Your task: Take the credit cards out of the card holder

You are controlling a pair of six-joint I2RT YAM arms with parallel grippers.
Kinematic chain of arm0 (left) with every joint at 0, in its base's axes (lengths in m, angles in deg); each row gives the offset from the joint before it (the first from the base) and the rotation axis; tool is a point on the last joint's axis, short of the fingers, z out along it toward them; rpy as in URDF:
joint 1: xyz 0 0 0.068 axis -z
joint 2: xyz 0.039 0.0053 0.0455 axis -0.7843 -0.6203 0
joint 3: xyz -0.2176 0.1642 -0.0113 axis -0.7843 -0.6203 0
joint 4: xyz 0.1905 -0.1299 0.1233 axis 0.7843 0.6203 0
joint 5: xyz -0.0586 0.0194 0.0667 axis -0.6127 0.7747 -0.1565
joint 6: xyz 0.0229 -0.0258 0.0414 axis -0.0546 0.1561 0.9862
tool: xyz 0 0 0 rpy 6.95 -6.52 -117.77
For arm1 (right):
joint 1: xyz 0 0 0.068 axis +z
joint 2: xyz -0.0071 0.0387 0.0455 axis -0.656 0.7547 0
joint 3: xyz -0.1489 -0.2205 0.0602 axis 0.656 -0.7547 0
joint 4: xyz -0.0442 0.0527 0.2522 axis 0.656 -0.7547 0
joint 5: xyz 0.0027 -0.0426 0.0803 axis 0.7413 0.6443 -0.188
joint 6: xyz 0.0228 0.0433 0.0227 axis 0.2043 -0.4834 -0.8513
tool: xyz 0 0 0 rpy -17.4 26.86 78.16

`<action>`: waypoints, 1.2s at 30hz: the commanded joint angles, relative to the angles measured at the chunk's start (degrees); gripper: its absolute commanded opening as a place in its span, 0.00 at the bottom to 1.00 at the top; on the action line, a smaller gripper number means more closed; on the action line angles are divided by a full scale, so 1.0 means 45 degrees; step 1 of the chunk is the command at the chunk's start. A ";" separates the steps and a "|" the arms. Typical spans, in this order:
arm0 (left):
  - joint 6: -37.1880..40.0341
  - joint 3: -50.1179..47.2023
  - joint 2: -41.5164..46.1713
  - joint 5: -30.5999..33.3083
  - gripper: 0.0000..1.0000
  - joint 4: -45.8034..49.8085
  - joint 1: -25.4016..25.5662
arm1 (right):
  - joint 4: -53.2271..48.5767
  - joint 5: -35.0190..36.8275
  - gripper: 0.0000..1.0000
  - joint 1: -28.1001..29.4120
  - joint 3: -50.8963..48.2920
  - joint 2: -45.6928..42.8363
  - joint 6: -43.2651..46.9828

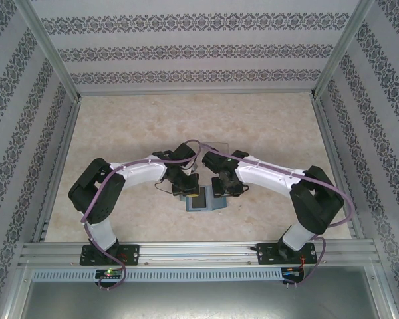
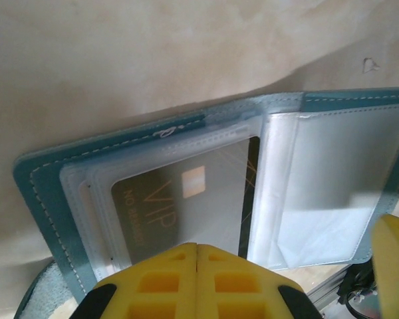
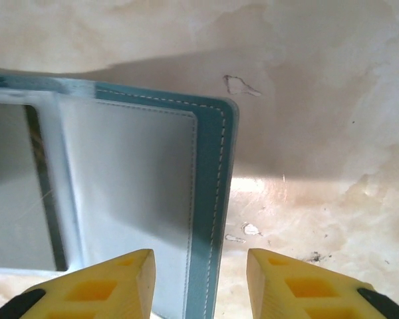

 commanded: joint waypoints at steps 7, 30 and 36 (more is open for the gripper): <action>0.0181 -0.0421 -0.0047 0.0098 0.00 -0.0146 0.0136 | 0.0747 -0.1591 0.38 -0.0204 0.0550 -0.0948 -0.0033; 0.0024 -0.0569 -0.0010 0.0138 0.00 -0.0382 0.0136 | 0.6530 -0.5621 0.27 -0.1055 -0.2074 0.0966 -0.1740; 0.0031 -0.0601 -0.0011 0.0153 0.00 -0.0382 0.0126 | 0.6699 -0.5625 0.28 -0.1107 -0.2216 0.1130 -0.1716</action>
